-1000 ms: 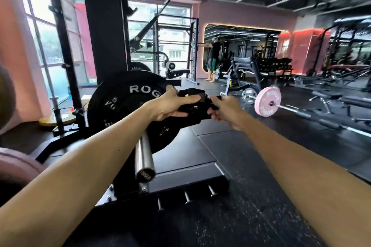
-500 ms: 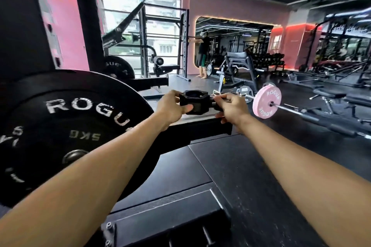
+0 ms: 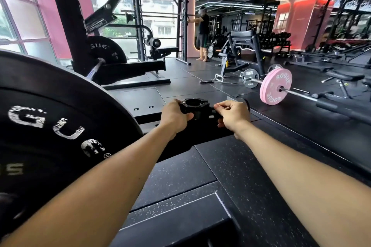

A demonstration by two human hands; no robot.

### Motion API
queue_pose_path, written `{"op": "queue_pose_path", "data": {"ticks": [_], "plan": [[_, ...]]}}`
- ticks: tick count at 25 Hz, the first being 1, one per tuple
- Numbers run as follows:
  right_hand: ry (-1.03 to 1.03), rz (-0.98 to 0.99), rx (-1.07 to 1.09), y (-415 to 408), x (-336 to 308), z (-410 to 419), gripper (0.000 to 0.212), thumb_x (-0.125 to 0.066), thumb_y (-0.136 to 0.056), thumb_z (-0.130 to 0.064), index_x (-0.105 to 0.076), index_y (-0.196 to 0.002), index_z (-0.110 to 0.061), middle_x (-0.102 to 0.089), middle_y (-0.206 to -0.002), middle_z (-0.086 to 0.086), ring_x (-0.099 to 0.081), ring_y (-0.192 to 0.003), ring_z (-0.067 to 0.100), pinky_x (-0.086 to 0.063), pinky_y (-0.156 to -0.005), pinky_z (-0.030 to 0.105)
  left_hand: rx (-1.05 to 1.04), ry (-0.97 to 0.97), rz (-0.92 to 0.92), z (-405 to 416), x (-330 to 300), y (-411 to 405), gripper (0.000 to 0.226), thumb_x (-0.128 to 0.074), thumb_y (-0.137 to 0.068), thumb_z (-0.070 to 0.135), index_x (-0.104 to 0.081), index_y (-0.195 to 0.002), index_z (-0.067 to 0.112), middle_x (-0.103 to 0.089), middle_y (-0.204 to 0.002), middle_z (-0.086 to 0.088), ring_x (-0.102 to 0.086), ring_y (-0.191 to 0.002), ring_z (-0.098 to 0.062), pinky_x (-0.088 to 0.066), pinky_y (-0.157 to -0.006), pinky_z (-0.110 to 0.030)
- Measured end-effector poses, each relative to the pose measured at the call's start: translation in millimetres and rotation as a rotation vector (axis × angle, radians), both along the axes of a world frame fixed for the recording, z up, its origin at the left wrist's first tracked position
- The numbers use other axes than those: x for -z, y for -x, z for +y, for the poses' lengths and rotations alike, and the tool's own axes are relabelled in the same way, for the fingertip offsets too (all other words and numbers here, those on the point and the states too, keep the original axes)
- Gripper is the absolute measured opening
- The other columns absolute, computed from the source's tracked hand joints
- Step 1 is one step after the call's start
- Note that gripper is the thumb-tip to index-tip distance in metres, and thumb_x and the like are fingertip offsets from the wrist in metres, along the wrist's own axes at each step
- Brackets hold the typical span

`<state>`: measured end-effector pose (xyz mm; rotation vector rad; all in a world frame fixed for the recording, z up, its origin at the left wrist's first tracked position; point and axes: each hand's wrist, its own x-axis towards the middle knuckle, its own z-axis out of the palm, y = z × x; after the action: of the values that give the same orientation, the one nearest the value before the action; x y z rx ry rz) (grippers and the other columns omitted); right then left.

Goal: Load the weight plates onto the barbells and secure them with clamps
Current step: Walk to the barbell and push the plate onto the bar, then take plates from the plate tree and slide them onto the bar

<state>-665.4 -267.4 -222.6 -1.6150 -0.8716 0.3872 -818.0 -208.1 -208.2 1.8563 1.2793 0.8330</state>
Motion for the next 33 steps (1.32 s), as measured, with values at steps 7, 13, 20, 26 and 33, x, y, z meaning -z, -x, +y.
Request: {"op": "queue_pose_path", "data": {"ticks": [7,13,20,26,33], "plan": [[0.047,-0.09,0.057,-0.2,12.1,15.3,0.021,-0.068,-0.091,-0.024,-0.069,-0.105,-0.008,-0.068,-0.09,0.007,-0.065,-0.071,0.024,-0.061,-0.069,0.037,0.012,-0.009,0.081,4.4,5.7,0.8,0.061,-0.071,-0.091,0.017,-0.038,-0.142,0.008,-0.054,-0.136,-0.016,-0.054,-0.123,-0.032,-0.043,-0.108,-0.039],[0.147,-0.281,0.087,17.8,2.6,-28.5,0.053,-0.068,-0.089,-0.038,-0.056,-0.133,-0.01,-0.059,-0.128,0.011,-0.057,-0.117,0.026,-0.042,-0.097,0.032,0.091,-0.093,0.215,-36.0,1.7,23.1,0.071,-0.059,-0.099,0.019,-0.016,-0.154,0.009,-0.028,-0.151,-0.018,-0.041,-0.135,-0.036,-0.034,-0.109,-0.037],[0.182,-0.39,-0.008,64.8,-5.2,-128.0,0.055,-0.067,-0.091,-0.036,-0.052,-0.139,-0.014,-0.053,-0.142,0.01,-0.051,-0.128,0.026,-0.039,-0.1,0.029,0.15,-0.203,0.387,-116.3,-9.1,76.4,0.062,-0.059,-0.099,0.028,-0.029,-0.149,0.006,-0.041,-0.145,-0.019,-0.045,-0.132,-0.033,-0.037,-0.104,-0.035],[0.226,-0.46,-0.115,126.3,-18.9,-216.5,0.065,-0.065,-0.089,-0.048,-0.048,-0.143,-0.017,-0.049,-0.146,0.005,-0.048,-0.131,0.024,-0.039,-0.102,0.032,0.1,-0.233,0.312,-197.3,-32.1,168.2,0.057,-0.062,-0.097,0.03,-0.039,-0.143,0.008,-0.047,-0.142,-0.016,-0.048,-0.13,-0.03,-0.038,-0.103,-0.032],[0.128,-0.429,-0.338,245.0,-46.2,-227.3,0.068,-0.069,-0.087,-0.042,-0.043,-0.146,-0.02,-0.047,-0.147,0.003,-0.046,-0.133,0.024,-0.037,-0.11,0.039,-0.18,-0.245,0.23,-227.9,-58.4,318.4,0.053,-0.066,-0.094,0.028,-0.045,-0.138,0.006,-0.055,-0.134,-0.018,-0.053,-0.123,-0.03,-0.039,-0.101,-0.033]]}}
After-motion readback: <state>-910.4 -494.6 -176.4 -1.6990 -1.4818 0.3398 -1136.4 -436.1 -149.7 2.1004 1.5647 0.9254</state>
